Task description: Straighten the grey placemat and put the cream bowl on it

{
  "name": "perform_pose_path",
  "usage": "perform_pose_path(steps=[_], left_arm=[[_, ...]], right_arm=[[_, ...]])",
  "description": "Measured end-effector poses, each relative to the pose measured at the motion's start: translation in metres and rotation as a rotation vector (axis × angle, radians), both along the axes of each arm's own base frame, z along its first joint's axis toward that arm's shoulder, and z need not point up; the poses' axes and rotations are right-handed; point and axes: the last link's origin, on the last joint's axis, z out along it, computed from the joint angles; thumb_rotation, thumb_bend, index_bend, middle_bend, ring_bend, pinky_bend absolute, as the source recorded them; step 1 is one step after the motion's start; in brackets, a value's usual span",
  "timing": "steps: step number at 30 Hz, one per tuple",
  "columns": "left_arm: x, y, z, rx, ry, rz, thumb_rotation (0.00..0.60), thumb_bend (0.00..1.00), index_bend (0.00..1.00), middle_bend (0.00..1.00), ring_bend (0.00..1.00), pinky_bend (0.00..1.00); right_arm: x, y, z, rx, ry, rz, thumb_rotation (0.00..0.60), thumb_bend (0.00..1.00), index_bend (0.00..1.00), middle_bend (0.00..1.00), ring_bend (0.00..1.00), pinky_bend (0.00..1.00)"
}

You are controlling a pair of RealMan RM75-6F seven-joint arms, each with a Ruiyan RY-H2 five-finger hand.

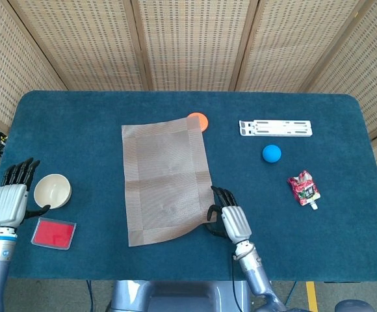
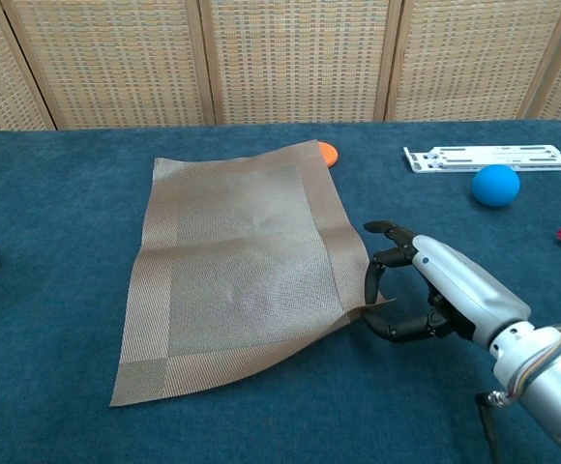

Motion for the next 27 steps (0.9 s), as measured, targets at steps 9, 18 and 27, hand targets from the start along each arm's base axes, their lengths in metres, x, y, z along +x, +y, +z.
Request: perform_pose_path(steps=[9, 18, 27], left_arm=[[-0.001, 0.001, -0.002, -0.009, -0.005, 0.003, 0.600, 0.00, 0.02, 0.00, 0.00, 0.00], [0.001, 0.001, -0.001, 0.003, -0.001, -0.003, 0.600, 0.00, 0.02, 0.00, 0.00, 0.00], [0.006, -0.002, -0.005, -0.008, 0.012, -0.024, 0.600, 0.00, 0.02, 0.00, 0.00, 0.00]], right_arm=[[0.000, 0.004, 0.011, -0.018, -0.006, 0.006, 0.600, 0.55, 0.70, 0.14, 0.00, 0.00], [-0.005, 0.009, 0.033, -0.048, 0.008, 0.022, 0.600, 0.55, 0.73, 0.15, 0.00, 0.00], [-0.042, 0.021, 0.076, -0.083, 0.094, 0.005, 0.600, 0.54, 0.74, 0.15, 0.00, 0.00]])
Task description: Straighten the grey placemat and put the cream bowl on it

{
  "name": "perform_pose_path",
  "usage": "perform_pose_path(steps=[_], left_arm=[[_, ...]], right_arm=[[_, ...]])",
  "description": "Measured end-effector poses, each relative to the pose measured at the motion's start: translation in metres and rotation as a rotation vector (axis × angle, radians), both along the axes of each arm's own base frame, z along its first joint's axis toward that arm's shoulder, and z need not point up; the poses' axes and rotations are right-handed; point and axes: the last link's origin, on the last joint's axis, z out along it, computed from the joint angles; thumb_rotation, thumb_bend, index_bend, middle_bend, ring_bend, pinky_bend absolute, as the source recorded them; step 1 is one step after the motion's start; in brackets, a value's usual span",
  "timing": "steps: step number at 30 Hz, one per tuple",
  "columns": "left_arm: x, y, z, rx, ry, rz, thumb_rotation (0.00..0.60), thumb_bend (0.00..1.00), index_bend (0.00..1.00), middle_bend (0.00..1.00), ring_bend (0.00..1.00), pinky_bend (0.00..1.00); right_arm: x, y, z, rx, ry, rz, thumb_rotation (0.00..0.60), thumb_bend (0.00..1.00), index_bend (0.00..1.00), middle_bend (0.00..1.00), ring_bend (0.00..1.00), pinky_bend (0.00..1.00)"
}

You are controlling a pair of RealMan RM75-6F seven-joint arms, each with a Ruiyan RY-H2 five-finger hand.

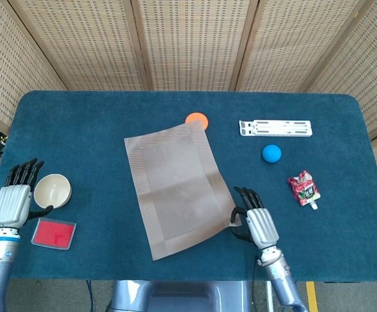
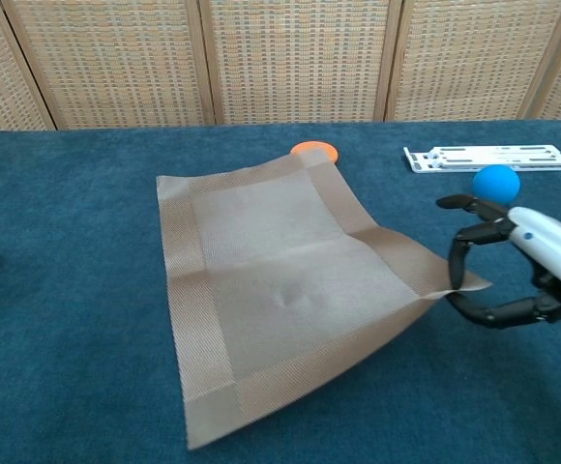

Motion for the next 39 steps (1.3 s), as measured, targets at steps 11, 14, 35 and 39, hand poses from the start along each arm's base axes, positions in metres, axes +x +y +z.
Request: perform_pose_path(steps=[11, 14, 35, 39], left_arm=[[0.006, -0.002, -0.002, 0.000, 0.000, -0.017, 0.600, 0.00, 0.02, 0.00, 0.00, 0.00], [0.007, -0.002, -0.002, -0.002, -0.001, -0.021, 0.600, 0.00, 0.02, 0.00, 0.00, 0.00], [0.037, 0.018, -0.019, -0.065, 0.041, -0.122, 0.600, 0.00, 0.04, 0.00, 0.00, 0.00], [0.054, 0.028, -0.026, -0.085, 0.071, -0.177, 0.600, 0.00, 0.07, 0.00, 0.00, 0.00]], right_arm=[[-0.046, 0.005, 0.052, -0.054, 0.085, -0.088, 0.600, 0.54, 0.74, 0.15, 0.00, 0.00], [-0.055, -0.008, 0.059, -0.066, 0.113, -0.114, 0.600, 0.54, 0.74, 0.15, 0.00, 0.00], [-0.096, -0.076, 0.123, -0.259, 0.478, -0.214, 0.600, 0.29, 0.26, 0.00, 0.00, 0.00], [-0.108, -0.060, 0.136, -0.258, 0.412, -0.273, 0.600, 0.27, 0.23, 0.00, 0.00, 0.00]])
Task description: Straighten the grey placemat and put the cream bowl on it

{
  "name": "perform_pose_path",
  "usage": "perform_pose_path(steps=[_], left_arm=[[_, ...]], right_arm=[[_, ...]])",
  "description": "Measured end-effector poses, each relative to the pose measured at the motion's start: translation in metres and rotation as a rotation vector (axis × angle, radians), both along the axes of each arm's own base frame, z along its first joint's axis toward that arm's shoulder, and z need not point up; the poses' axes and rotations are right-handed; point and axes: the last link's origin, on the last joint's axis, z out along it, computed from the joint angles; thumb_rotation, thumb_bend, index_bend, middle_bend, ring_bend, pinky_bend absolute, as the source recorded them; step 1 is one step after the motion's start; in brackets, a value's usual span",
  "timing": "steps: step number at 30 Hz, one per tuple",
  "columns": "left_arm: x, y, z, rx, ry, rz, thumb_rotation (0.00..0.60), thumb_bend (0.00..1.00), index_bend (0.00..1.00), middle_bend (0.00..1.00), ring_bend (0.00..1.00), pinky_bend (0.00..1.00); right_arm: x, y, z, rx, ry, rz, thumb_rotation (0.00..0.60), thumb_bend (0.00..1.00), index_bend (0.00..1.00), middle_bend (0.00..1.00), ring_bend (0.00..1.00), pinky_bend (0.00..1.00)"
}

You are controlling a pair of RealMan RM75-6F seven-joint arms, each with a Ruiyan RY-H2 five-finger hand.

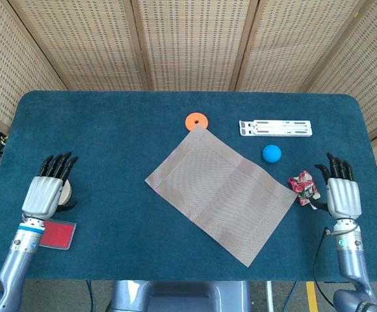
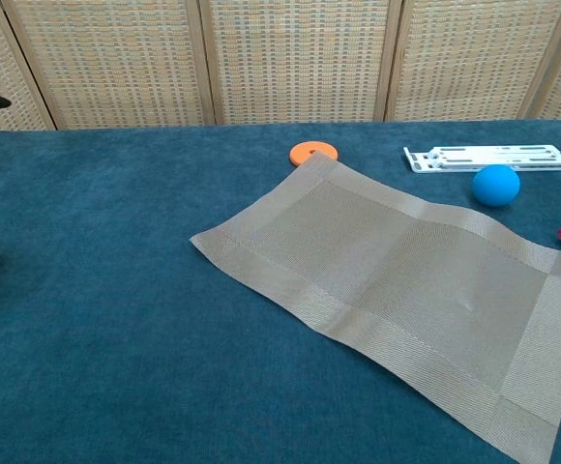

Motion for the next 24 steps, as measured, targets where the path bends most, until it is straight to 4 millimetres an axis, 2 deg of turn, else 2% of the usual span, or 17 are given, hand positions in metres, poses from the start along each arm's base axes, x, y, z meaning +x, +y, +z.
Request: perform_pose_path(steps=[3, 9, 14, 24], left_arm=[[0.012, 0.009, -0.004, -0.010, 0.014, -0.036, 0.600, 0.00, 0.13, 0.00, 0.00, 0.00], [0.038, 0.030, -0.015, -0.040, 0.040, -0.109, 0.600, 0.09, 0.28, 0.00, 0.00, 0.00], [0.055, 0.054, -0.030, -0.057, 0.112, -0.165, 0.600, 0.09, 0.28, 0.00, 0.00, 0.00], [0.068, 0.098, -0.074, -0.102, 0.216, -0.162, 0.600, 0.09, 0.31, 0.00, 0.00, 0.00]], right_arm=[[-0.007, 0.011, 0.012, -0.019, -0.052, -0.019, 0.600, 0.27, 0.23, 0.00, 0.00, 0.00], [-0.009, 0.029, 0.036, -0.072, -0.114, 0.002, 0.600, 0.26, 0.23, 0.00, 0.00, 0.00], [-0.008, 0.037, 0.046, -0.090, -0.167, 0.031, 0.600, 0.26, 0.23, 0.00, 0.00, 0.00], [-0.011, 0.038, 0.058, -0.094, -0.244, 0.039, 0.600, 0.27, 0.23, 0.00, 0.00, 0.00]])
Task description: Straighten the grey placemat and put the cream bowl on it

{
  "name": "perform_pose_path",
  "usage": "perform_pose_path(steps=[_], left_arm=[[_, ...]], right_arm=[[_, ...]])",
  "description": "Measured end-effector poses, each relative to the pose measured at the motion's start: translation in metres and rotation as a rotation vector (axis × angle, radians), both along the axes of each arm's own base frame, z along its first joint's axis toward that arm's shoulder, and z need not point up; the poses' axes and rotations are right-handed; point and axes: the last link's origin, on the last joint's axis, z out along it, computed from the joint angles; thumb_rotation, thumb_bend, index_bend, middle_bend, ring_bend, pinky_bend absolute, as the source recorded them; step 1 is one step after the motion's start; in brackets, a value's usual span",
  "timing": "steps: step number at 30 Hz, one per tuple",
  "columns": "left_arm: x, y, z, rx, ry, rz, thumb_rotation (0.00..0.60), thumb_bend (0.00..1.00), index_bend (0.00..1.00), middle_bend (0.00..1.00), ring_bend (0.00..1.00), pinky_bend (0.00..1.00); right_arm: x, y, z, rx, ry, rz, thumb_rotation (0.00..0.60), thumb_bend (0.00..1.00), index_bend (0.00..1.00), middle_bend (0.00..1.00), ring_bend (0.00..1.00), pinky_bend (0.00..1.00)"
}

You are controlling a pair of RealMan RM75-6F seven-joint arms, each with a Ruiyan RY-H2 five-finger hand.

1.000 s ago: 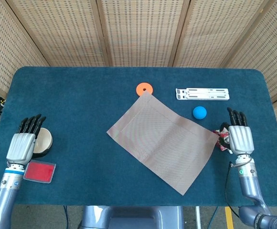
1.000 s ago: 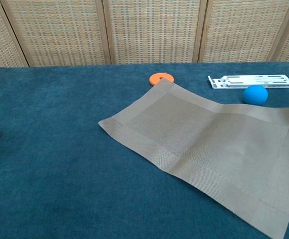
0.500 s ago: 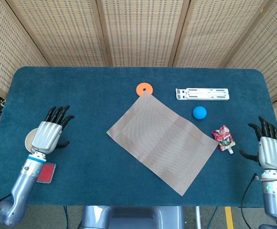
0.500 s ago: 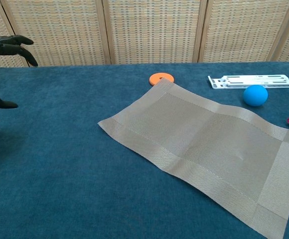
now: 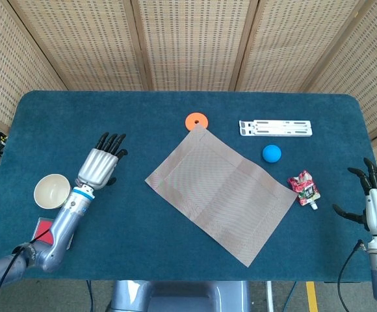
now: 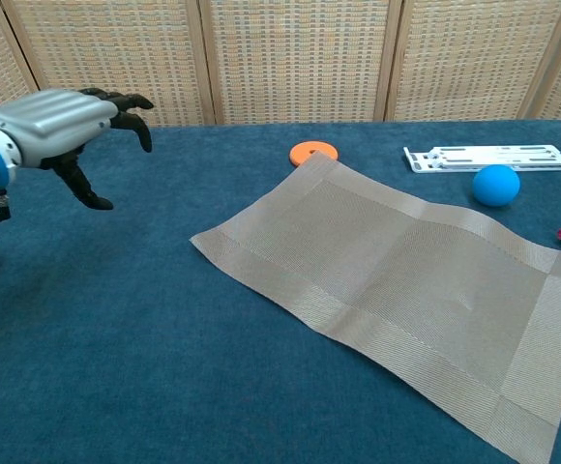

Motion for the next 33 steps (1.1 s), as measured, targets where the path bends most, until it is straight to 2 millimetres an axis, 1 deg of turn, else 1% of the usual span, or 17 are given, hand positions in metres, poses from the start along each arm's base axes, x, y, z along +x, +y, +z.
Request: perform_pose_path(steps=[4, 10, 17, 22, 28, 29, 31, 33], left_arm=[[0.007, 0.014, -0.024, -0.011, 0.030, -0.003, 0.600, 0.08, 0.32, 0.00, 0.00, 0.00], [0.012, 0.024, -0.052, -0.039, 0.058, -0.001, 0.600, 0.08, 0.32, 0.00, 0.00, 0.00], [0.023, 0.030, -0.074, -0.062, 0.048, -0.004, 0.600, 0.08, 0.32, 0.00, 0.00, 0.00], [0.032, 0.030, -0.087, -0.082, 0.044, -0.022, 0.600, 0.09, 0.32, 0.00, 0.00, 0.00], [0.035, 0.029, -0.098, -0.102, 0.059, -0.030, 0.600, 0.09, 0.34, 0.00, 0.00, 0.00], [0.035, 0.029, -0.099, -0.103, 0.061, -0.030, 0.600, 0.12, 0.35, 0.00, 0.00, 0.00], [0.036, 0.029, -0.102, -0.105, 0.061, -0.029, 0.600, 0.22, 0.36, 0.00, 0.00, 0.00], [0.038, 0.029, -0.103, -0.106, 0.052, -0.029, 0.600, 0.35, 0.38, 0.00, 0.00, 0.00]], right_arm=[[-0.003, -0.002, 0.003, -0.002, -0.015, -0.006, 0.600, 0.27, 0.23, 0.00, 0.00, 0.00], [-0.005, -0.003, 0.006, -0.008, -0.028, -0.015, 0.600, 0.27, 0.23, 0.00, 0.00, 0.00], [-0.008, -0.006, 0.007, -0.012, -0.042, -0.027, 0.600, 0.26, 0.23, 0.00, 0.00, 0.00], [-0.009, -0.007, 0.008, -0.013, -0.050, -0.030, 0.600, 0.26, 0.23, 0.00, 0.00, 0.00], [-0.009, -0.007, 0.009, -0.020, -0.060, -0.027, 0.600, 0.26, 0.23, 0.00, 0.00, 0.00], [-0.009, -0.007, 0.010, -0.021, -0.063, -0.026, 0.600, 0.26, 0.23, 0.00, 0.00, 0.00], [-0.008, -0.007, 0.010, -0.023, -0.067, -0.024, 0.600, 0.26, 0.23, 0.00, 0.00, 0.00], [-0.008, -0.007, 0.011, -0.027, -0.072, -0.021, 0.600, 0.27, 0.23, 0.00, 0.00, 0.00]])
